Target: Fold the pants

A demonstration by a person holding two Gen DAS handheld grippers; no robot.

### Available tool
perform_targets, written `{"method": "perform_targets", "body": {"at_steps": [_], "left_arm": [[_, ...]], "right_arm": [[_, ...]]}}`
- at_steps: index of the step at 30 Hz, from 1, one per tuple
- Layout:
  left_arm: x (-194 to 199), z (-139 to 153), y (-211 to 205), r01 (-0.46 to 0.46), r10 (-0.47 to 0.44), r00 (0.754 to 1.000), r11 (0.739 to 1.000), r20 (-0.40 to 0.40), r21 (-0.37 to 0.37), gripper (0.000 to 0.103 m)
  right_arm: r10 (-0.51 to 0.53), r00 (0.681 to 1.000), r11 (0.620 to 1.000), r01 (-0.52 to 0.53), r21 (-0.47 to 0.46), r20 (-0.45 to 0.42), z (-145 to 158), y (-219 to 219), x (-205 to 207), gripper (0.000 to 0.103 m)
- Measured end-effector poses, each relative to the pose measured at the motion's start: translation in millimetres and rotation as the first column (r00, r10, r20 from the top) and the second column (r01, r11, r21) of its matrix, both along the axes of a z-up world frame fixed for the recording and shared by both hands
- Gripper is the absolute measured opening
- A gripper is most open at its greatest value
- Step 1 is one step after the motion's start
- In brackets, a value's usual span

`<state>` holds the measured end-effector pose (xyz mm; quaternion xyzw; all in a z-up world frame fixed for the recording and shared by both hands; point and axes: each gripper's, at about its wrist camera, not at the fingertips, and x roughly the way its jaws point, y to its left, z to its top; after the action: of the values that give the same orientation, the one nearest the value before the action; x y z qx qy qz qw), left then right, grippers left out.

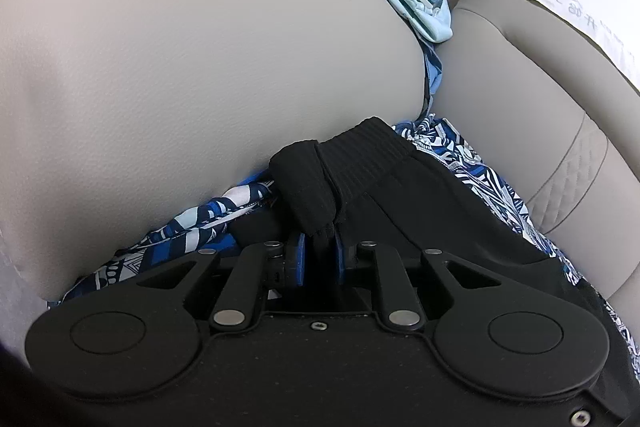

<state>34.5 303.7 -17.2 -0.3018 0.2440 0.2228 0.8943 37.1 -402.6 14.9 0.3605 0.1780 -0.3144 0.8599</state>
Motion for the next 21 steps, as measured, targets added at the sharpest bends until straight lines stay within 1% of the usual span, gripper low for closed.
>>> {"method": "perform_targets", "body": {"at_steps": [1, 2, 3, 4, 5, 7, 9, 12, 17, 19, 20, 21], "left_arm": [[1, 0, 0, -0.001, 0.001, 1.0, 1.0, 0.0, 0.002, 0.016], [1, 0, 0, -0.003, 0.003, 1.0, 1.0, 0.0, 0.003, 0.016], [1, 0, 0, -0.004, 0.004, 1.0, 1.0, -0.001, 0.003, 0.016], [1, 1, -1, -0.004, 0.004, 1.0, 1.0, -0.002, 0.004, 0.016], [2, 1, 0, -0.002, 0.002, 1.0, 1.0, -0.003, 0.006, 0.016], [3, 1, 0, 0.0, 0.0, 1.0, 1.0, -0.005, 0.009, 0.016], [3, 1, 0, -0.002, 0.002, 1.0, 1.0, -0.008, 0.006, 0.017], [4, 2, 0, -0.004, 0.004, 1.0, 1.0, -0.013, 0.001, 0.017], [5, 3, 4, -0.01, 0.01, 1.0, 1.0, -0.02, -0.028, 0.017], [5, 3, 5, -0.013, 0.013, 1.0, 0.999, -0.019, -0.034, 0.017], [5, 3, 5, -0.015, 0.014, 1.0, 0.999, -0.018, -0.032, 0.017], [5, 3, 5, -0.016, 0.016, 1.0, 0.999, -0.018, -0.028, 0.017]], "right_arm": [[-0.001, 1.0, 1.0, 0.001, 0.019, 0.004, 1, -10, 1, 0.023], [0.003, 1.0, 0.999, -0.003, 0.044, 0.005, 3, -21, 2, 0.006], [0.007, 1.0, 0.998, -0.007, 0.058, 0.011, 7, -31, 1, 0.005], [-0.001, 1.0, 0.999, 0.0, 0.039, 0.011, 12, -34, -2, 0.005], [0.001, 1.0, 1.0, 0.0, -0.008, 0.005, 19, -36, -7, 0.005], [0.002, 1.0, 0.991, -0.005, -0.136, -0.018, 35, -31, -23, 0.005], [-0.008, 1.0, 0.982, 0.002, -0.188, -0.031, 42, -29, -43, 0.005], [-0.027, 0.999, 0.983, 0.019, -0.182, -0.042, 38, -30, -77, 0.004], [-0.096, 0.994, 0.989, 0.088, -0.122, -0.057, 14, -32, -122, 0.004], [-0.136, 0.988, 0.984, 0.126, -0.128, -0.072, 7, -33, -135, 0.004], [-0.148, 0.986, 0.979, 0.135, -0.15, -0.077, 3, -30, -141, 0.004], [-0.137, 0.988, 0.978, 0.124, -0.17, -0.07, 1, -30, -145, 0.005]]}}
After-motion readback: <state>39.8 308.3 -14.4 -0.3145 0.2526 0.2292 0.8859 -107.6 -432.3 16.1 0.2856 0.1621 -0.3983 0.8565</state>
